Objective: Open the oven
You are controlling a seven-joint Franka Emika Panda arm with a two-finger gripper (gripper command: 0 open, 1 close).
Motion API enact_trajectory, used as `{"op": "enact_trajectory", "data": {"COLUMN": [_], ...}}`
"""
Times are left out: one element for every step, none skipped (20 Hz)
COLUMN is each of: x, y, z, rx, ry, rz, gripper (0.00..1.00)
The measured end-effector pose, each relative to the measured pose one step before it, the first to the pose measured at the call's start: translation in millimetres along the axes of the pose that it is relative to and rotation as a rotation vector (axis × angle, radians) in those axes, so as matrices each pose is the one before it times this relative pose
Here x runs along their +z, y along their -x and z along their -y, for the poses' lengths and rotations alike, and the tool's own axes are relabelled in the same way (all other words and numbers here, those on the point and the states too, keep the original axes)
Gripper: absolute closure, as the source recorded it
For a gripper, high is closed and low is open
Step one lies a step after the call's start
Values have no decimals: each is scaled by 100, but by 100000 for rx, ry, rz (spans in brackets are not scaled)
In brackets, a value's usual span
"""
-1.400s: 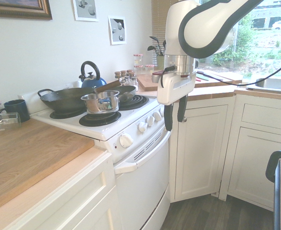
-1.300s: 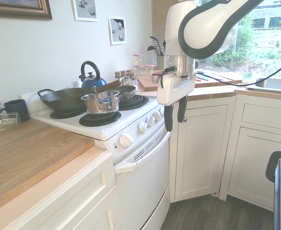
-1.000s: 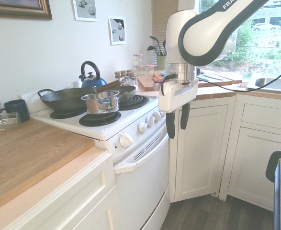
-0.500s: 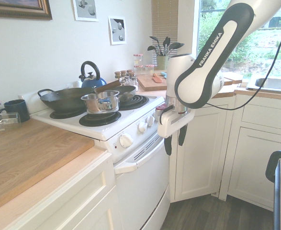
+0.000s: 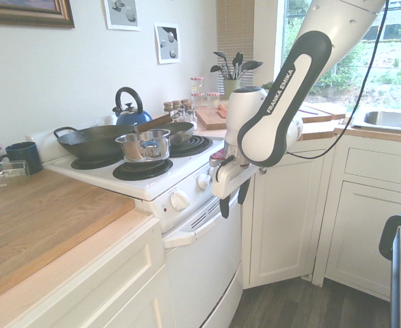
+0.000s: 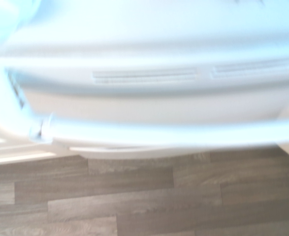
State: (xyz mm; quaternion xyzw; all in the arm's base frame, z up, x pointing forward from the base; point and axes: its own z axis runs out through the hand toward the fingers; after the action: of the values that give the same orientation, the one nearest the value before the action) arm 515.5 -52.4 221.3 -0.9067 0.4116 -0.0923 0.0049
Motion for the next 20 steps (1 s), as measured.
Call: {"op": "enact_trajectory", "data": {"x": [220, 189, 186, 200, 291, 342, 446, 482, 590, 654, 589, -17, 0, -41, -25, 0, -19, -50, 13, 119], "y": [-679, -619, -576, -577, -457, -392, -251, -159, -54, -11, -100, -346, -197, -187, -158, -186, -254, -269, -231, -184], "z": [606, 478, 396, 323, 139, 77, -23, -48, -115, -192, -180, 82, 33, 50, 103, 173, 217, 207, 200, 172], "rx": [-238, -37, 98, 461, 628, 413, 274, -39, -467, -329, -434, -288, -186, -10, -118, -201, -199, -116, -103, -106], "ry": [-670, -659, -550, -525, -170, -74, 102, 202, 383, 520, 138, -584, -215, -168, -200, -220, -240, -238, -165, -95], "rz": [-422, -204, -122, 9, 568, 738, 629, 670, 794, 771, 174, -419, -152, -223, -178, -172, -245, -296, -196, -153], "gripper": [0, 0, 0, 0, 0, 0, 0, 0, 0, 0, 0, 0, 0, 0, 0, 0, 0, 0, 0, 0]}}
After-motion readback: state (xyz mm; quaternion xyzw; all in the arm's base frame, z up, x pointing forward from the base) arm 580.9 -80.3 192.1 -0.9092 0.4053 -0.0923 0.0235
